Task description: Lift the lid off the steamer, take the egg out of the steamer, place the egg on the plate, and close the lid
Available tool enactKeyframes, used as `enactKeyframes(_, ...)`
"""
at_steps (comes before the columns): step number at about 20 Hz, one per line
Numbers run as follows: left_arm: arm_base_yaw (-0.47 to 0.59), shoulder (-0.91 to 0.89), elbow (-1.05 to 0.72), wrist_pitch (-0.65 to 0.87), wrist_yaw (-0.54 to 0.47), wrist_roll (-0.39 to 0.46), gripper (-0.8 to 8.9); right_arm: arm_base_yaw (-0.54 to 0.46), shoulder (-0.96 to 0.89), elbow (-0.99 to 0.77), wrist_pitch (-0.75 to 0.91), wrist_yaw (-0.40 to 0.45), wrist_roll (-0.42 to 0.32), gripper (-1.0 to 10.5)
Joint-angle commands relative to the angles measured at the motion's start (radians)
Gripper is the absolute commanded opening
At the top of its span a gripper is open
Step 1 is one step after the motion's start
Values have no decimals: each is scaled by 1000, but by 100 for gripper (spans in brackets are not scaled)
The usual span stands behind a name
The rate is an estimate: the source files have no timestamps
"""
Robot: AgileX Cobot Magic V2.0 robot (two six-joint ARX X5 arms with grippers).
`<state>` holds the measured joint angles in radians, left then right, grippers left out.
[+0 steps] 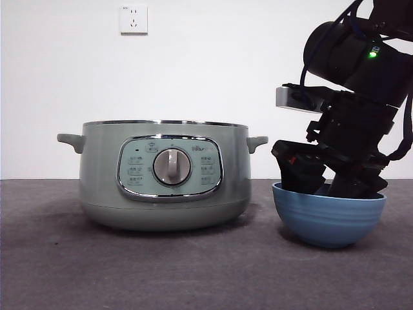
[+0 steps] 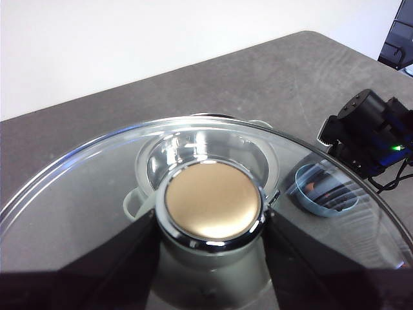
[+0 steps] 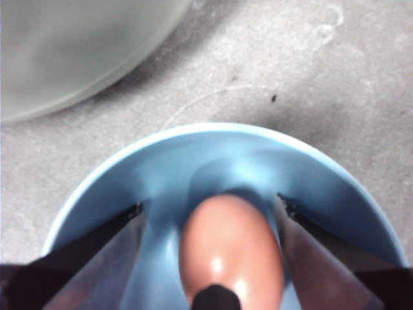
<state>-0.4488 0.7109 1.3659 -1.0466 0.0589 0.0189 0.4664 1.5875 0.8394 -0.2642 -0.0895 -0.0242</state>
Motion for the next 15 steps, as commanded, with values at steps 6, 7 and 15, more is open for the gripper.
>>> enactKeyframes(6, -1, 71, 15, 142, 50, 11, -8, 6, -250, -19, -45, -13, 8, 356)
enactKeyframes(7, -2, 91, 15, 165, 66, 11, -8, 6, -316, -19, -59, -13, 8, 356)
enactKeyframes(15, -21, 315, 15, 405, 154, 13, -8, 6, -790, -3, -169, -8, 11, 354)
